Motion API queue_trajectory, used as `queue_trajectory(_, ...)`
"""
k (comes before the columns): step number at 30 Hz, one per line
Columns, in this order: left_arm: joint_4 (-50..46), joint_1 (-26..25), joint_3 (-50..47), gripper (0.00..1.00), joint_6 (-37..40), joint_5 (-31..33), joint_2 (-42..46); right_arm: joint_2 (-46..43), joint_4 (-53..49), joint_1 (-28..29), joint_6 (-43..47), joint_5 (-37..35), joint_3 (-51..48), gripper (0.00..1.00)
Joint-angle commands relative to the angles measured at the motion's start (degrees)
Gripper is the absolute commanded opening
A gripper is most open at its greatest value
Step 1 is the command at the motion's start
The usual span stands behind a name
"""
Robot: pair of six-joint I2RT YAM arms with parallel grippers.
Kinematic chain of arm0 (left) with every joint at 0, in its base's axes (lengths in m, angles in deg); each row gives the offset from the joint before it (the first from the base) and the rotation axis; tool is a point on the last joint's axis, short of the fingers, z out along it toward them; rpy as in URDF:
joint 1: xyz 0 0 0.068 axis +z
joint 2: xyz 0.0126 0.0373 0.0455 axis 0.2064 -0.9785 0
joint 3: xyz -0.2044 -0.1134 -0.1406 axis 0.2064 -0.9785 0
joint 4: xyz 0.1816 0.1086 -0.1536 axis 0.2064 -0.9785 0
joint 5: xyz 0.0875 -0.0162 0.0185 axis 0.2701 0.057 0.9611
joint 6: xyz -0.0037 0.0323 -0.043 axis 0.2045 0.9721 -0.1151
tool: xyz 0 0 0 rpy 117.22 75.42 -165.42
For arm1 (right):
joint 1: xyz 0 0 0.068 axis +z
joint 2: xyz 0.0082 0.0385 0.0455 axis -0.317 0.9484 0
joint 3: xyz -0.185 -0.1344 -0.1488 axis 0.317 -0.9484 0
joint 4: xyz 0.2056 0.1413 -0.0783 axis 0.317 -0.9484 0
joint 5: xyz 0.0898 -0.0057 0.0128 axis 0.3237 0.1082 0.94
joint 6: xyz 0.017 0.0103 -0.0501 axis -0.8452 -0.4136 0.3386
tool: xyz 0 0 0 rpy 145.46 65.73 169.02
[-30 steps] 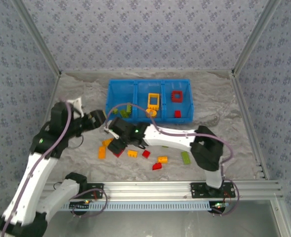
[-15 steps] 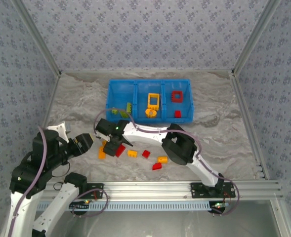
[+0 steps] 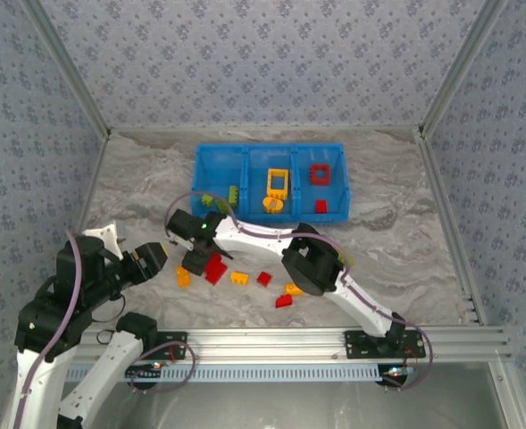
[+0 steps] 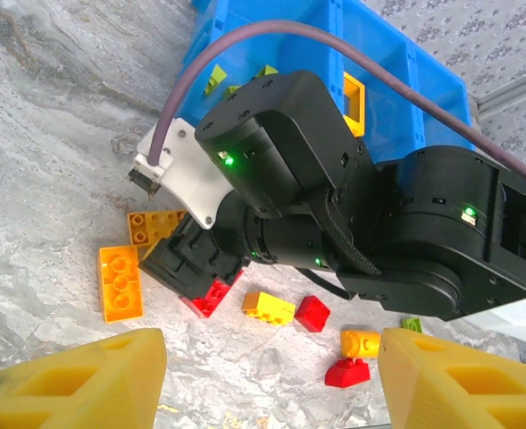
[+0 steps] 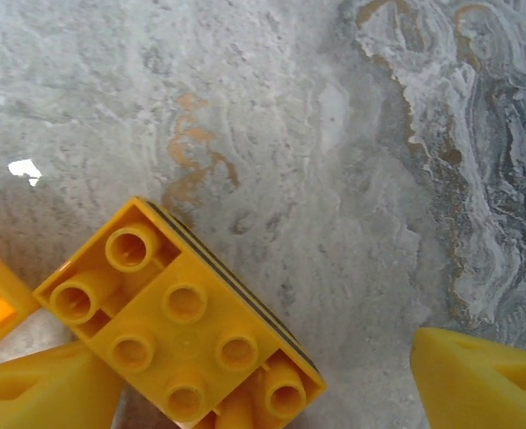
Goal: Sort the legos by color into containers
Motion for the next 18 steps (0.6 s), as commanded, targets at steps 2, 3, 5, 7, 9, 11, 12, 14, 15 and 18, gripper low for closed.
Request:
queue_trajectory(2, 0.8, 0.0, 0.8, 0.64, -0.3, -0.8, 0.1, 2.4, -2.3, -0.6, -1.1, -0.5, 3.9, 0.82)
queue_trajectory(3, 0.9, 0.0, 0.9, 0.64, -0.4, -0.9, 0.2, 2.9, -2.5, -0.7, -1.3, -0.3, 4.6, 0.80)
queue_trajectory(5, 1.1, 0.0, 0.7, 0.64, -0.3, -1.0, 0.3, 3.6, -2.9, -0.8, -1.6, 0.3, 5.7, 0.77)
queue_trajectory(7, 1.0, 0.0, 0.6, 0.64, -0.2, -1.0, 0.5, 4.1, -2.9, -0.9, -2.1, 0.6, 6.1, 0.73)
queue_trajectory(9, 0.7, 0.0, 0.6, 0.64, -0.2, -1.1, 0.8, 4.3, -2.6, -0.9, -2.5, 1.0, 6.1, 0.69)
queue_trajectory(11, -0.1, 0.0, 0.6, 0.65, -0.6, -1.0, 1.2, 4.4, -2.2, -1.0, -2.8, 1.8, 6.1, 0.65)
queue_trajectory(12, -0.7, 0.0, 0.8, 0.64, -0.8, -0.9, 1.2, 4.3, -2.0, -1.0, -3.1, 2.1, 6.0, 0.63)
queue_trajectory(14, -2.0, 0.0, 0.9, 0.64, -1.3, -0.7, 1.8, 4.3, -1.6, -1.1, -3.6, 2.4, 6.0, 0.57)
queue_trajectory(15, -2.5, 0.0, 0.8, 0.64, -1.5, -0.4, 2.3, 4.2, -1.5, -1.1, -3.8, 2.6, 6.0, 0.54)
queue_trajectory(18, -4.0, 0.0, 0.8, 0.65, -1.9, -0.2, 3.3, 3.4, -0.5, -1.1, -4.3, 2.9, 5.1, 0.45)
